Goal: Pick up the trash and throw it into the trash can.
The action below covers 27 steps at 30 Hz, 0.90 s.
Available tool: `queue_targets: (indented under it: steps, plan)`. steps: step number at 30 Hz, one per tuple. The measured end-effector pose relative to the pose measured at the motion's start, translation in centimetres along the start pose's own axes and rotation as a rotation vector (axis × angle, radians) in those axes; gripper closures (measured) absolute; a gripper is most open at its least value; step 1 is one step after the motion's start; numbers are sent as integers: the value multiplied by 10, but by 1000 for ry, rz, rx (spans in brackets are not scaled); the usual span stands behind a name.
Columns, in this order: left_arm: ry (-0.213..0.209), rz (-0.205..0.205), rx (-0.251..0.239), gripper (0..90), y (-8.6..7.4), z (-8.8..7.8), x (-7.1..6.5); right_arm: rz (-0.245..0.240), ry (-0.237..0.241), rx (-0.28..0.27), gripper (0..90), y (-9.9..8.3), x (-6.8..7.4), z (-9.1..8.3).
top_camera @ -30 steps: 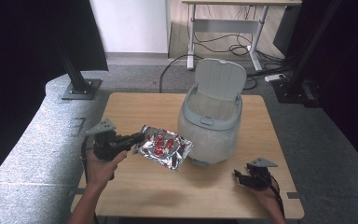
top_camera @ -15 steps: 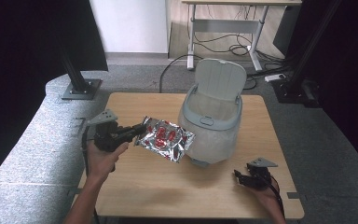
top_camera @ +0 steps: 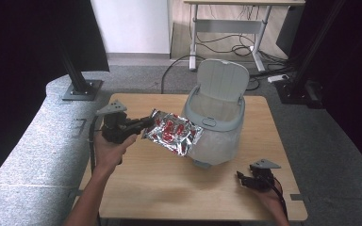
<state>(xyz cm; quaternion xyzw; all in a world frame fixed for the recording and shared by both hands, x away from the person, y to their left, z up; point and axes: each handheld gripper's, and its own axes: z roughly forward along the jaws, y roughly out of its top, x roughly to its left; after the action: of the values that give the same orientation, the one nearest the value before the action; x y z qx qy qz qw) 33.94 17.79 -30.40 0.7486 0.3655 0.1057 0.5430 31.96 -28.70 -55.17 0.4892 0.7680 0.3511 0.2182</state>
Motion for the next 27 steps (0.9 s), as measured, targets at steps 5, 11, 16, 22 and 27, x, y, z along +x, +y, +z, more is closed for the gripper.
queue_targets:
  steps: [5,11,16,22,27]
  plan:
    - [-9,7,-3,894,7,4,-3,1,0,0,318,0,0,0]
    - [-18,17,-12,893,16,10,-3,2,0,0,315,0,0,0]
    - [-21,20,-17,894,24,17,-1,-2,-1,1,314,0,0,0]
    - [-22,22,-12,894,30,25,-1,-1,-2,1,313,0,0,0]
    - [-26,26,-8,894,35,31,-2,-2,-3,0,312,0,0,0]
